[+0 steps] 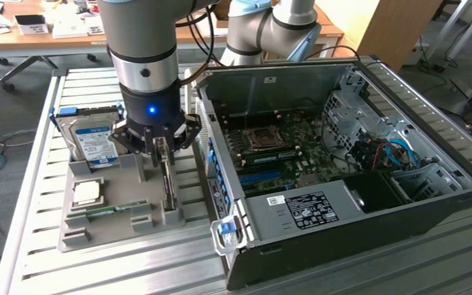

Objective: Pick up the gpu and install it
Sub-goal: 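Pick up the gpu and move the gpu toward the slot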

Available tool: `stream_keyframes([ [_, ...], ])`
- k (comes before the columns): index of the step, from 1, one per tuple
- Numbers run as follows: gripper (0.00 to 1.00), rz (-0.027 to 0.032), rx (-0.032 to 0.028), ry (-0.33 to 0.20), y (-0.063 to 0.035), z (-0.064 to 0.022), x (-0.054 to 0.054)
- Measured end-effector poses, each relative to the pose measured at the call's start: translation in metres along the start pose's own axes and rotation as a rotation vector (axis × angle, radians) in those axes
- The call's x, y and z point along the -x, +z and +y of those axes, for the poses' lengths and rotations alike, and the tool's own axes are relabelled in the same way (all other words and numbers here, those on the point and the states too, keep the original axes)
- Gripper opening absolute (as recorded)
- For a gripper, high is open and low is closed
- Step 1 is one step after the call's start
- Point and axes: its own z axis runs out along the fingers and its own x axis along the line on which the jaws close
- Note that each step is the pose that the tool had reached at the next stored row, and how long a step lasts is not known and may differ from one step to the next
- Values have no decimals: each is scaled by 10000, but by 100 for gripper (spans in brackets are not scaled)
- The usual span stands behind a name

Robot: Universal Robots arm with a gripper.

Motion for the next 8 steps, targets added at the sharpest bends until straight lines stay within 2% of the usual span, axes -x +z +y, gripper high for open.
stream_keyframes([
  [8,36,0,0,0,12,-1,0],
])
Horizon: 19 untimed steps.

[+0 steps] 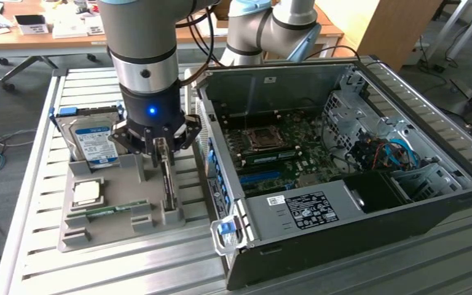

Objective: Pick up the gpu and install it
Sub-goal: 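Pick up the gpu and move the gpu toward the slot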

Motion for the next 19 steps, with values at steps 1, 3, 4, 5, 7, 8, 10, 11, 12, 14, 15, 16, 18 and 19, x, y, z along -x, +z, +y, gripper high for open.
stream_keyframes([
  [1,36,0,0,0,0,0,0],
  [3,36,0,-1,0,0,0,0],
  [4,36,0,-1,0,0,0,0],
  [5,36,-1,0,0,1,0,0],
  [7,36,0,0,0,1,0,0],
  [8,36,0,0,0,1,0,0],
  [10,36,-4,4,0,8,0,0],
  [11,36,-4,4,0,15,0,0],
  [12,36,-1,1,0,20,-1,0],
  [14,36,-1,1,0,36,-1,-1],
  [15,36,-2,1,0,46,-2,-1],
  [16,36,-1,0,0,56,-2,-1],
  [18,36,0,0,-1,80,-4,-2],
  [19,36,-1,1,0,91,-4,-2],
])
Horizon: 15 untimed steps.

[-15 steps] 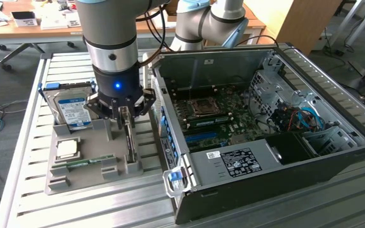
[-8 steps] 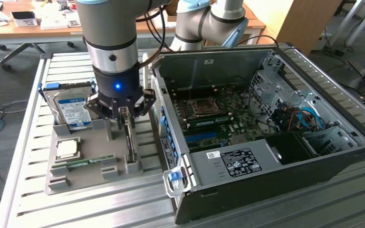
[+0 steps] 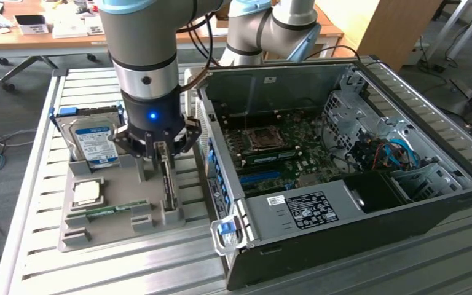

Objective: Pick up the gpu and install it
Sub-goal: 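Pick up the gpu and move the gpu toward the slot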

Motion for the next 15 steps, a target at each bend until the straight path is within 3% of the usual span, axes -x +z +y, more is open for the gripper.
stream_keyframes([
  [15,36,22,11,-470,34,-2,-1],
])
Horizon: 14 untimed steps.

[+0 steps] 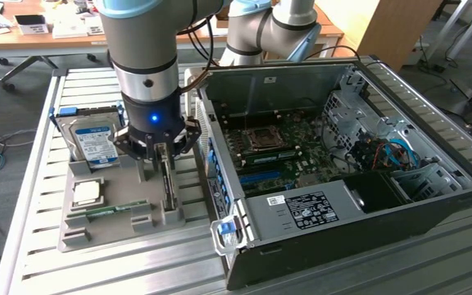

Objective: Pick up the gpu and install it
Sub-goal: 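Pick up the gpu and move the gpu toward the slot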

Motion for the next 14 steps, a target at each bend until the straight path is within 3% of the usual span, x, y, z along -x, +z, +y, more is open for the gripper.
stream_keyframes([
  [14,36,12,5,-250,79,-4,-2],
])
